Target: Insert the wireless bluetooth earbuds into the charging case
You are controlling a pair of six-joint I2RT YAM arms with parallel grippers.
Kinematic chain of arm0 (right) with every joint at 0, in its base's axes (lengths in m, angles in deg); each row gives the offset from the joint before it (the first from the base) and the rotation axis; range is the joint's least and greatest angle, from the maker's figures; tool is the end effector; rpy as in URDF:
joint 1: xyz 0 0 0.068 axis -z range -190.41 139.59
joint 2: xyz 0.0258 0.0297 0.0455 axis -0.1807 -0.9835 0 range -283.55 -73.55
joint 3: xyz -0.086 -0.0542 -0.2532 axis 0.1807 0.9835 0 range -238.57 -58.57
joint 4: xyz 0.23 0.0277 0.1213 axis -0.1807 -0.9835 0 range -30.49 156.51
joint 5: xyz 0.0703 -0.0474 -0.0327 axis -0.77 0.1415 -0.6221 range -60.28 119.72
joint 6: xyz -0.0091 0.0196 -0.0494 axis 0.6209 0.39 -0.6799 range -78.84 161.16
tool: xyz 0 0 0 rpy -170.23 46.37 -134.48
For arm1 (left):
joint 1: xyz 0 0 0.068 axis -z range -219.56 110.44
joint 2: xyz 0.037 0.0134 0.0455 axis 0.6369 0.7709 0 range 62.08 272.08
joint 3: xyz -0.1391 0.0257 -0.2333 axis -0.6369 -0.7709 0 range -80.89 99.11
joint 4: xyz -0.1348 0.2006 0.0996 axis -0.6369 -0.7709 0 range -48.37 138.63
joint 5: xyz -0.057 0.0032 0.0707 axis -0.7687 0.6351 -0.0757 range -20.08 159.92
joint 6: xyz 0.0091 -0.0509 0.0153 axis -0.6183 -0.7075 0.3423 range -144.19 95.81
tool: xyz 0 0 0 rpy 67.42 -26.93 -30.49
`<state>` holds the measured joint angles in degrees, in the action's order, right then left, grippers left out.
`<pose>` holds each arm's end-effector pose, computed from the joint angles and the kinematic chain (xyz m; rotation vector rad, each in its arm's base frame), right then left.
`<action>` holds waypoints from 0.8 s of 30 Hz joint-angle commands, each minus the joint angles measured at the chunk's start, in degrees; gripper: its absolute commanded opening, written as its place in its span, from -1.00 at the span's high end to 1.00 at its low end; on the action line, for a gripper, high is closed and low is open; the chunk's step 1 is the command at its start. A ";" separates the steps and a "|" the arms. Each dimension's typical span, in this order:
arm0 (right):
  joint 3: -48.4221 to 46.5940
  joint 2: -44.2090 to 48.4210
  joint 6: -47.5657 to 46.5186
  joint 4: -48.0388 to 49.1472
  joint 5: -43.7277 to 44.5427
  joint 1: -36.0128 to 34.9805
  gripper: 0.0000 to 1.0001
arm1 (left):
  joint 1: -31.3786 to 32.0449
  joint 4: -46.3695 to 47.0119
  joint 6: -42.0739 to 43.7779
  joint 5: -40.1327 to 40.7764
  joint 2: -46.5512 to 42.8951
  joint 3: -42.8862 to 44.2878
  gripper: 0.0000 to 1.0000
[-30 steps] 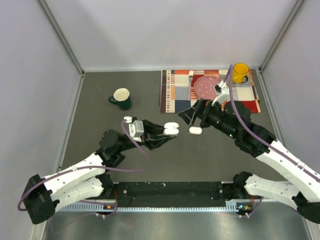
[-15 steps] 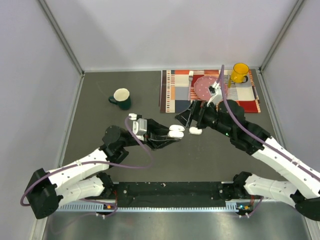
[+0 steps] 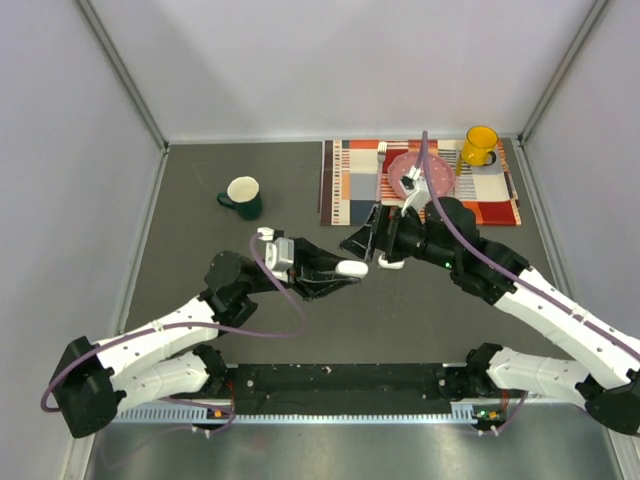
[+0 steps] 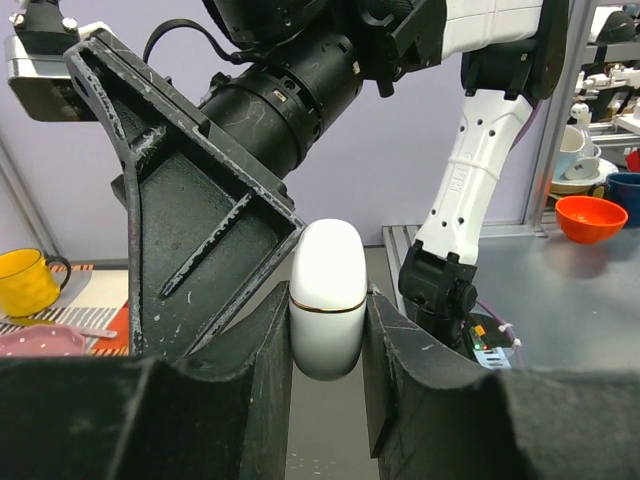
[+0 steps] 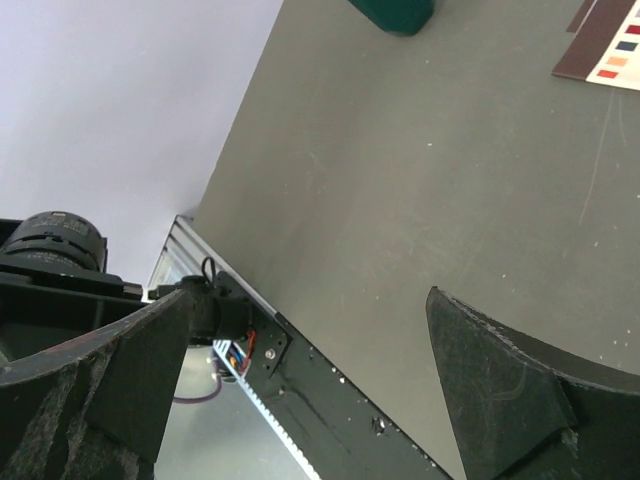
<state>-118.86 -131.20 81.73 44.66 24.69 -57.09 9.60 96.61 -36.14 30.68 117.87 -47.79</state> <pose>0.1515 0.1651 0.3718 -0.1745 2.0595 1.0785 0.1220 -0.1755 0.3361 0.9985 0.8999 -1.2998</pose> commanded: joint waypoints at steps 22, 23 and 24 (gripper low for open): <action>9.84 19.93 9.51 -6.71 20.15 0.27 -0.98 | -0.12 1.67 -3.44 9.10 5.03 0.83 1.00; 10.10 20.64 10.13 -6.89 20.94 0.10 -0.98 | -0.04 2.02 -3.44 8.92 5.20 0.91 1.00; 10.45 21.25 10.57 -6.81 21.99 0.18 -0.98 | -0.04 2.28 -3.35 8.75 5.21 0.82 1.00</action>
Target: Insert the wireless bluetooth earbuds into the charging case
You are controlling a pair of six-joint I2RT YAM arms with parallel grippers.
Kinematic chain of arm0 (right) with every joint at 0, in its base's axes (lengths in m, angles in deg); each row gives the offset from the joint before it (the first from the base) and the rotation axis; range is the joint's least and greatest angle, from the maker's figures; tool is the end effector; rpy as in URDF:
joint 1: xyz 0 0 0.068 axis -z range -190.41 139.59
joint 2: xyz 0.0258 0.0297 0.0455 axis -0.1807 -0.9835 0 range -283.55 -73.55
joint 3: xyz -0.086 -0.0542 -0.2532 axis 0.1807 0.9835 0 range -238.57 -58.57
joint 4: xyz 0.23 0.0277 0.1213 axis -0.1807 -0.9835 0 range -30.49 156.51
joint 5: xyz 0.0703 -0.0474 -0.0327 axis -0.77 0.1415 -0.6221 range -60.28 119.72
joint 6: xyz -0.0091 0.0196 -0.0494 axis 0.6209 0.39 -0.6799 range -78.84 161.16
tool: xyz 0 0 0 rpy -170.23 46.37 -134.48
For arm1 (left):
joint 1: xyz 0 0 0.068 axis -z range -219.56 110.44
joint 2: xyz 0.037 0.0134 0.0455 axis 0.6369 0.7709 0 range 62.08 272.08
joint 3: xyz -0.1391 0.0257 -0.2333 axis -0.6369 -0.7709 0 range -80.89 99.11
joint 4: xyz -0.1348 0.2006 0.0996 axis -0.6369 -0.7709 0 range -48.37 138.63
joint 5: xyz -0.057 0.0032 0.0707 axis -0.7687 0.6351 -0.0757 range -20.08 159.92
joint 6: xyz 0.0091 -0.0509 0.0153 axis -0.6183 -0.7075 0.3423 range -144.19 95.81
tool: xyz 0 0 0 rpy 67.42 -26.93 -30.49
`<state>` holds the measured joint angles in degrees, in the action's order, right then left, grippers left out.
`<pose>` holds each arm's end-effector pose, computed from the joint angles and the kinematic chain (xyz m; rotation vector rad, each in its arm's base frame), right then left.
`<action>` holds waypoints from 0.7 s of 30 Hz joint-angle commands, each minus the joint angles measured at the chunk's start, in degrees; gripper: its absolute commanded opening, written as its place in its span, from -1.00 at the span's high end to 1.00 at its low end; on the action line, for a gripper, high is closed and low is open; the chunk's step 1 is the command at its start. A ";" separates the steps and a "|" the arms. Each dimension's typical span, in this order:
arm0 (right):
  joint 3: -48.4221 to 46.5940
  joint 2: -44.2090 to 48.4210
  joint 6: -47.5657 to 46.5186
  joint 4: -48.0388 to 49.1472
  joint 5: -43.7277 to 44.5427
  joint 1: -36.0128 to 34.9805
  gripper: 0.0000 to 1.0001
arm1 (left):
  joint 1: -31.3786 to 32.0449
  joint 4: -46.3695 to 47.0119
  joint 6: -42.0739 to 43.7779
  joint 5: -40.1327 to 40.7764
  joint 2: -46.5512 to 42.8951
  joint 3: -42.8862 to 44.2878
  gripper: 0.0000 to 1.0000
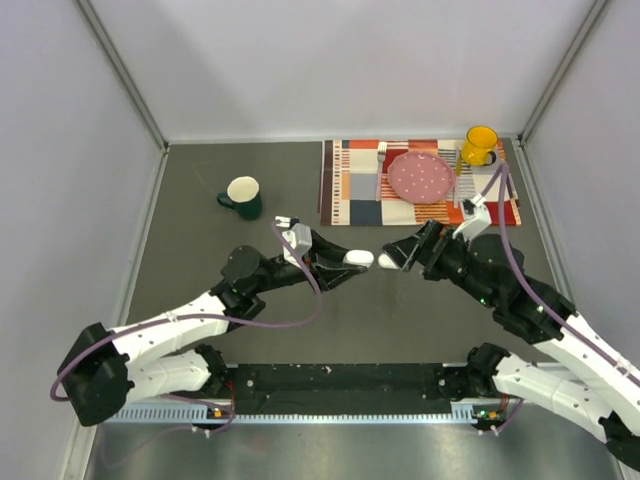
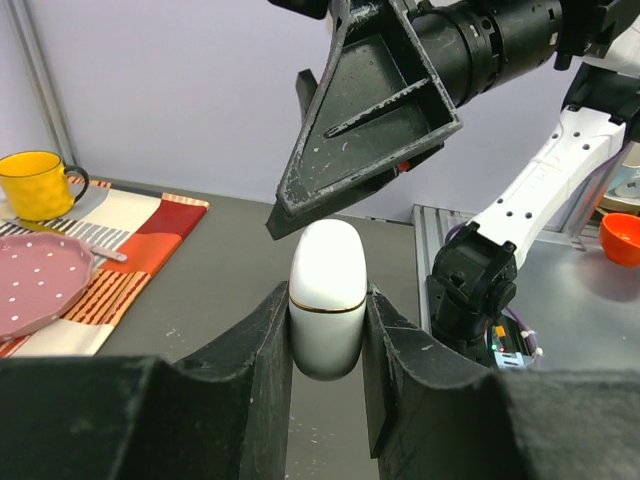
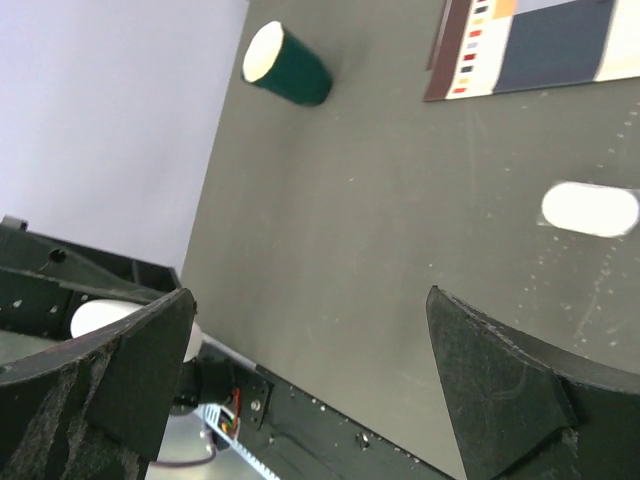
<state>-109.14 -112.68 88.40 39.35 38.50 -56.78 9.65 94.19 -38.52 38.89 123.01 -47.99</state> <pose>0.1065 0.1037 0.3580 0.1288 1.9586 0.9791 0.1402 -0.1904 0.3136 0.8810 1.1200 -1.2720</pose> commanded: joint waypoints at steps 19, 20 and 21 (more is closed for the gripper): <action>-5.42 -12.19 2.06 3.42 -8.41 -0.21 -0.98 | 0.01 5.24 -1.05 -10.81 4.03 2.87 1.00; -5.16 -12.63 1.89 3.86 -10.16 -0.30 -0.98 | 0.01 4.89 -0.79 -10.64 4.02 2.87 1.00; -4.81 -12.98 1.71 4.04 -10.79 -0.39 -0.98 | 0.01 4.71 -0.62 -10.46 3.94 2.95 1.00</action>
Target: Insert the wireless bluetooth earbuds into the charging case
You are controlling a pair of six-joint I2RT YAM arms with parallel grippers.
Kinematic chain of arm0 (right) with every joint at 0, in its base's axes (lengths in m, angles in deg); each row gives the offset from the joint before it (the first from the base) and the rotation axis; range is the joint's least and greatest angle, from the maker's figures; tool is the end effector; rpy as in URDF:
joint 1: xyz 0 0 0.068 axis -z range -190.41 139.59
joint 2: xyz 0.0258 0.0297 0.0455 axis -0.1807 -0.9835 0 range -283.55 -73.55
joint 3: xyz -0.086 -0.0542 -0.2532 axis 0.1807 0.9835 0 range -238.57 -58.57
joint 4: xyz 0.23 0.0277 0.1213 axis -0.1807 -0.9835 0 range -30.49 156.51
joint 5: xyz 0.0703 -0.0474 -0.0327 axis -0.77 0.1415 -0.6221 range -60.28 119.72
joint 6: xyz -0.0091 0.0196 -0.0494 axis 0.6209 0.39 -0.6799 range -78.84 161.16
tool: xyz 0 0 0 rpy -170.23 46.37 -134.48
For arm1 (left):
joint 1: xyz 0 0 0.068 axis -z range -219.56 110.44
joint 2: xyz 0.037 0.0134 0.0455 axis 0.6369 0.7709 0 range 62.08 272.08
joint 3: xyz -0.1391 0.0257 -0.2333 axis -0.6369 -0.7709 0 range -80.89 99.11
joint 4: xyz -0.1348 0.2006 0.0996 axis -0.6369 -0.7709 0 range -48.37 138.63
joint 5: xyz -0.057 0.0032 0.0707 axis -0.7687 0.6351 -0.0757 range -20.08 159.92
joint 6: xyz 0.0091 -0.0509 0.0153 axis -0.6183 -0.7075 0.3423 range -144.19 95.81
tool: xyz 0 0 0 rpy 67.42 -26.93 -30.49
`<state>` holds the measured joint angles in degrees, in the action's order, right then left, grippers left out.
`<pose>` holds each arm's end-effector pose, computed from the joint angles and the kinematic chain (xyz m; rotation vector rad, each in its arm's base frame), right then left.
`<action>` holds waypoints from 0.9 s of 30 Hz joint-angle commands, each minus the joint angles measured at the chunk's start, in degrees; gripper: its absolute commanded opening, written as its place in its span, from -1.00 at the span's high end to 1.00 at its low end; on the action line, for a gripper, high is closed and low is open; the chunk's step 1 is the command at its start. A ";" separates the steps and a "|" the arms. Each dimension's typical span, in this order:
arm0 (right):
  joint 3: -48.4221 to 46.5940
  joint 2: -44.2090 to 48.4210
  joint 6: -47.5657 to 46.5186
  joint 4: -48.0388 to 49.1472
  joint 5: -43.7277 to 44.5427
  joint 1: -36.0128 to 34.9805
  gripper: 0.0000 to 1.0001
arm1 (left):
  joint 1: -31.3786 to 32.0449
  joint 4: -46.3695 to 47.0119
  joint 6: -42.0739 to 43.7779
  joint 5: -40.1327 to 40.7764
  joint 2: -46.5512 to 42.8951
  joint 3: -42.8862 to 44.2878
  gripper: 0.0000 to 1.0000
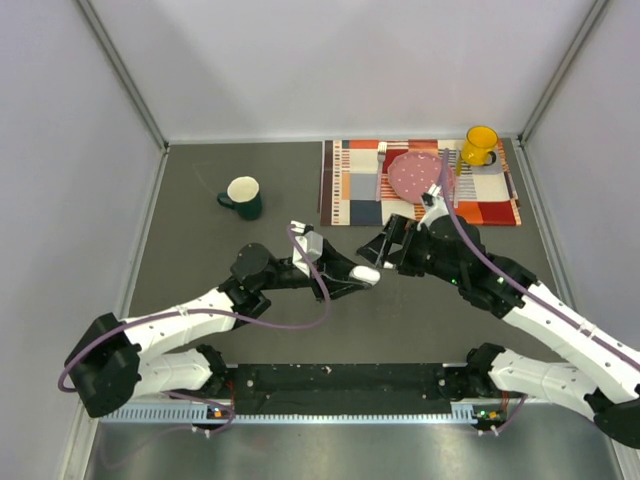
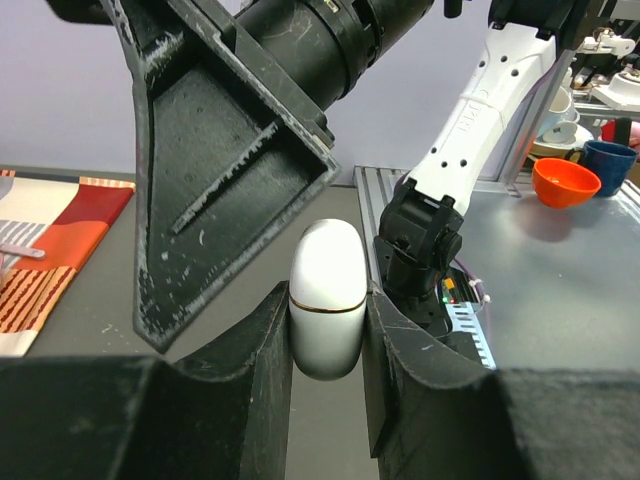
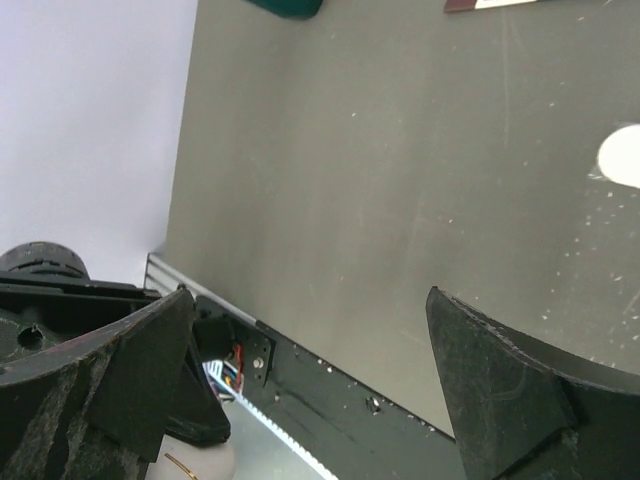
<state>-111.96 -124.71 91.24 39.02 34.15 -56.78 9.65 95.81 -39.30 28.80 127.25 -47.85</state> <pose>0.1372 0.1399 0.3419 0.1225 2.1516 0.9631 0.1429 -0.2014 0.2999 1.0414 1.1119 -1.3848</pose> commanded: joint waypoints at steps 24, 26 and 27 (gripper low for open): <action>1.79 1.76 -4.29 3.77 -1.09 -2.49 -0.98 | 0.01 -0.41 -1.49 11.04 -0.83 1.59 1.00; 2.93 2.28 -2.90 2.36 1.89 -2.50 -0.98 | -0.08 -4.44 -3.60 14.74 -0.66 2.38 1.00; 3.55 3.68 -0.28 0.96 3.73 -2.50 -0.98 | -0.25 -6.81 -4.82 19.72 -0.22 2.82 1.00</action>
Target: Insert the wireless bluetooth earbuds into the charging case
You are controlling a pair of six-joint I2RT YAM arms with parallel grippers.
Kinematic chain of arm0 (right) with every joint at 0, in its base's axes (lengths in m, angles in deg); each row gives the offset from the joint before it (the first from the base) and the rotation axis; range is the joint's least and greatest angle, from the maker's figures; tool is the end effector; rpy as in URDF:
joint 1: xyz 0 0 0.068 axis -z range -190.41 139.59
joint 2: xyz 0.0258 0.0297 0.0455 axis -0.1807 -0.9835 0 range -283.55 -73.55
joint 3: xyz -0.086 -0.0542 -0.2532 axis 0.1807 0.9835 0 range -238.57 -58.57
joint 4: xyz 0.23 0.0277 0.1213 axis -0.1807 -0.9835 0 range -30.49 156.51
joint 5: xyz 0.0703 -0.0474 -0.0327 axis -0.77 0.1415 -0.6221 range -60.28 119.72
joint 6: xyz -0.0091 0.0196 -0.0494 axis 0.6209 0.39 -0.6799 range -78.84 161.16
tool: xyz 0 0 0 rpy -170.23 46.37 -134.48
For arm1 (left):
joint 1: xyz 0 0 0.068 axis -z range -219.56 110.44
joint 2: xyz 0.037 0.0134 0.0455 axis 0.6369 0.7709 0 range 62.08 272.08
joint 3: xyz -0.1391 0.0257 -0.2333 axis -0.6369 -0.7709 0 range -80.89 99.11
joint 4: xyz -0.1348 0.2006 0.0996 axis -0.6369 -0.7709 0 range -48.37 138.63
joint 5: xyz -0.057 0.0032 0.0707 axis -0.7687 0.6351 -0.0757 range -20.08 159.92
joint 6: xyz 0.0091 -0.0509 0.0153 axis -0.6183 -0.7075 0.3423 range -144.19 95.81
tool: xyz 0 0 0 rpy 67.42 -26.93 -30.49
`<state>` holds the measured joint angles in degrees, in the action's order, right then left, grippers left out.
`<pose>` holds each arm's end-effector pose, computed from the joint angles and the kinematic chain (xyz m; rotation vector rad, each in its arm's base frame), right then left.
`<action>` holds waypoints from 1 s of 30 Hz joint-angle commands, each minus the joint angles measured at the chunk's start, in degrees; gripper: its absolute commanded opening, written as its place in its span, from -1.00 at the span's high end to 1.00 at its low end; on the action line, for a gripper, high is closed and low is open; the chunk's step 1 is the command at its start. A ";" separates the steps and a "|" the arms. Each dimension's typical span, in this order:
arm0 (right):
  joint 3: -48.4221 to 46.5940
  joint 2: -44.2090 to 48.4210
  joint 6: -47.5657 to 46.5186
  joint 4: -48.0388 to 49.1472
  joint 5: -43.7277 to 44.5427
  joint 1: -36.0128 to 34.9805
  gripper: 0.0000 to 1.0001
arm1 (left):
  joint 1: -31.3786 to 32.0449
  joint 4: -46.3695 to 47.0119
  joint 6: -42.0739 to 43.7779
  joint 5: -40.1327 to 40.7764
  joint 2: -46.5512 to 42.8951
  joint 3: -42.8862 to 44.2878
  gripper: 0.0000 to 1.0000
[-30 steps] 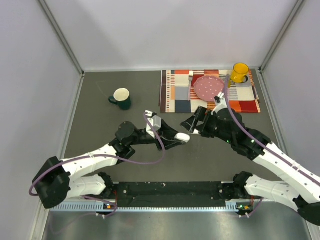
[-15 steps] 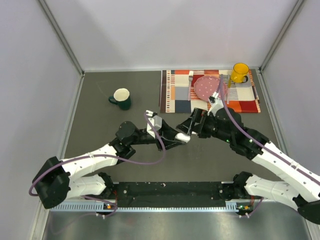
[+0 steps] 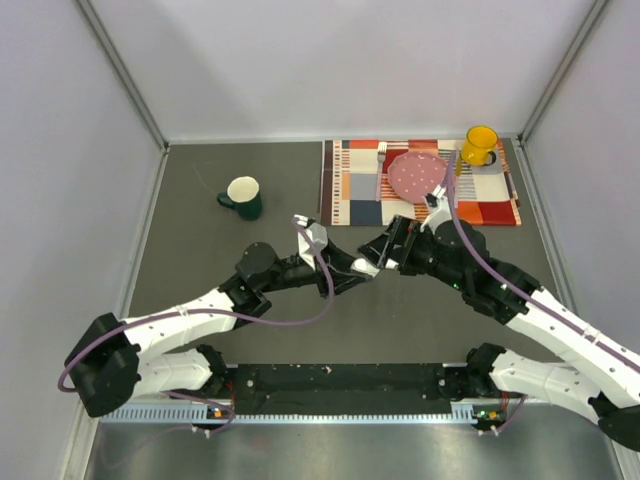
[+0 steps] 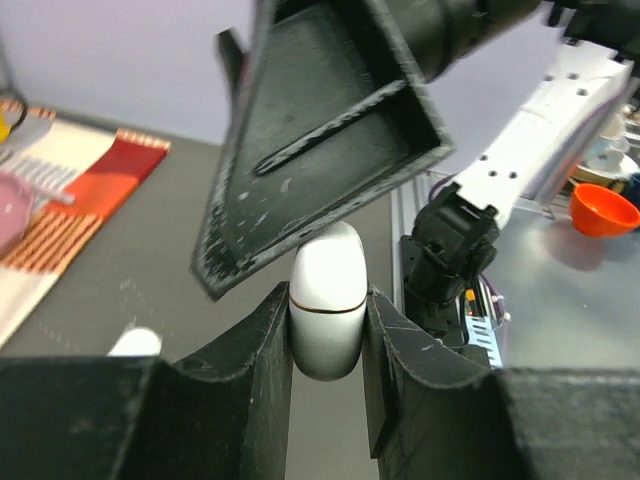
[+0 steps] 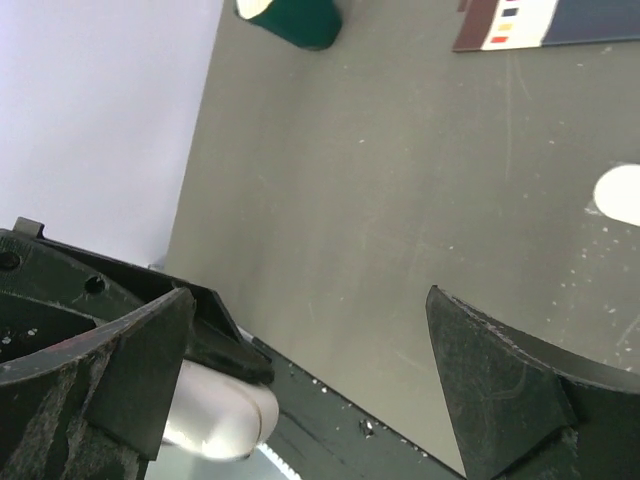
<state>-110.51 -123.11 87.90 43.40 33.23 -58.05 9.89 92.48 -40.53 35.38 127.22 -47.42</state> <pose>0.1320 0.1414 0.3458 0.0276 2.0765 1.0090 0.1472 -0.2030 0.2973 0.9395 1.2190 -1.3414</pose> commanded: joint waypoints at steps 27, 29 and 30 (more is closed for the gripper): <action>9.23 16.34 7.23 -10.81 20.57 0.44 -0.98 | -10.60 -8.44 -42.89 10.20 33.54 9.68 1.00; 9.23 16.51 6.44 -10.81 20.75 0.53 -0.98 | -11.13 -8.17 -44.39 9.32 35.13 10.91 1.00; 9.23 16.77 6.08 -10.81 20.84 0.53 -0.98 | -11.22 -7.39 -46.40 10.10 35.92 10.82 0.99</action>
<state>-101.29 -107.48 96.18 32.14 52.62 -57.85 -0.47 80.42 -80.72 44.31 160.91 -39.42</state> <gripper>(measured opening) 0.987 0.336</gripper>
